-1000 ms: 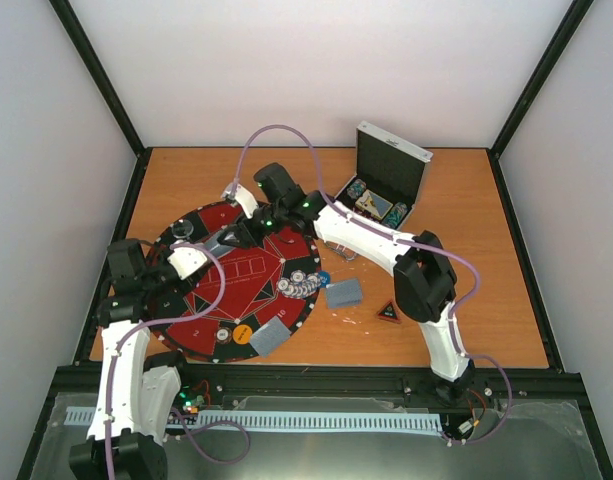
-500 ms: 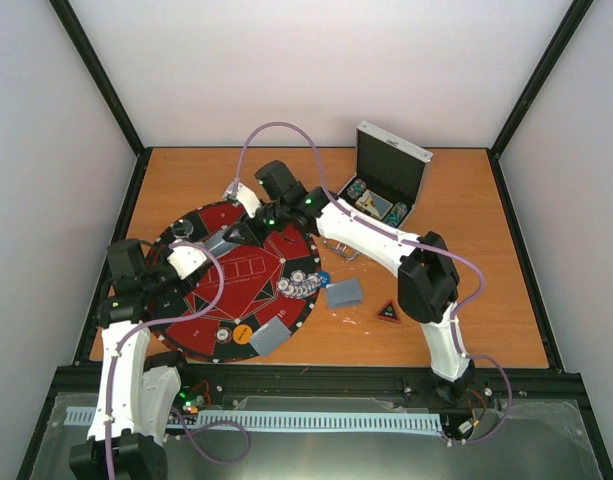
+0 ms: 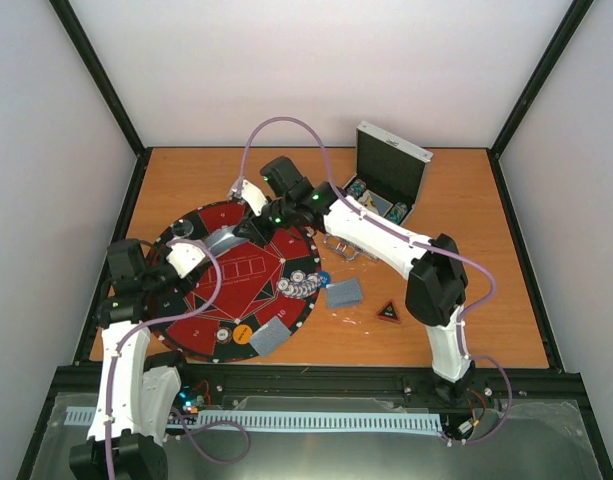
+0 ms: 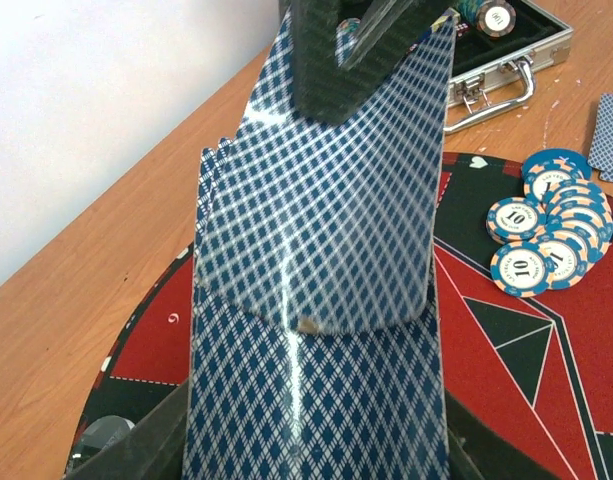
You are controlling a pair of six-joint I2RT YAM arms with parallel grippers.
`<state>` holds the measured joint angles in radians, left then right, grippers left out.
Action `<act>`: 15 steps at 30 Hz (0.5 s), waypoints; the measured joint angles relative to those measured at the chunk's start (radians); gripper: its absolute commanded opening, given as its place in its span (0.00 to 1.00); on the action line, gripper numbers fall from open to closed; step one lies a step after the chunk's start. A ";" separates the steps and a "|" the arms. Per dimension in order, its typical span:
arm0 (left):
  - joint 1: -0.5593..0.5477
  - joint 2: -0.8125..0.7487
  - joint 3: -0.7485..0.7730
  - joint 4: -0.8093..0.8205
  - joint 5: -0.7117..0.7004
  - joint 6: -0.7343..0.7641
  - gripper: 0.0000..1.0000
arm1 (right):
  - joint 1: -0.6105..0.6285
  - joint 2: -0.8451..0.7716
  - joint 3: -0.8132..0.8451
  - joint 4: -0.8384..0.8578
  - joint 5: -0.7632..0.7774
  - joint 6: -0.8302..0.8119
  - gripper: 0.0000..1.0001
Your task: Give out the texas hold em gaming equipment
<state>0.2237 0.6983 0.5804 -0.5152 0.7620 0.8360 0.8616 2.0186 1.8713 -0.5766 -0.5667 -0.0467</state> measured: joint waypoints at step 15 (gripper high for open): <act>0.000 -0.006 -0.100 0.219 -0.187 -0.379 0.38 | -0.032 -0.166 0.003 -0.001 0.218 -0.030 0.03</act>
<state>0.2234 0.6918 0.4805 -0.2962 0.5751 0.4568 0.8291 1.8530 1.8740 -0.5777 -0.3485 -0.0769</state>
